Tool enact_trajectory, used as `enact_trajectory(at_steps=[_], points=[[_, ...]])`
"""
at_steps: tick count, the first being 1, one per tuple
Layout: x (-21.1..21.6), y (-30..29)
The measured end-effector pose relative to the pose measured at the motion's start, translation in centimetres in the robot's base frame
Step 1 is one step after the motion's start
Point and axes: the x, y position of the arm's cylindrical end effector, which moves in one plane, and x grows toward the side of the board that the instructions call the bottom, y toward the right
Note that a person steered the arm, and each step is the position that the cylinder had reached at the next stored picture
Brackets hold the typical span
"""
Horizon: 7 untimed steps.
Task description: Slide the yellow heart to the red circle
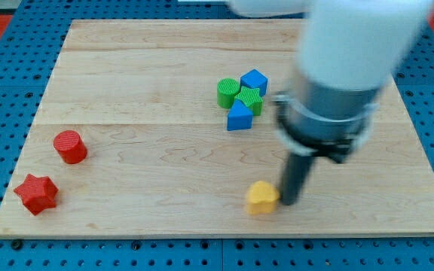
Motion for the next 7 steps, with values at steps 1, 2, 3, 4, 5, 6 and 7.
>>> enact_trajectory(at_steps=[1,2,3,4,5,6,7], points=[[0.0,-6.2],[1.1,-4.9],[4.4,-9.2],[4.0,-16.1],[3.2,-20.8],[4.6,-16.3],[3.4,-12.9]])
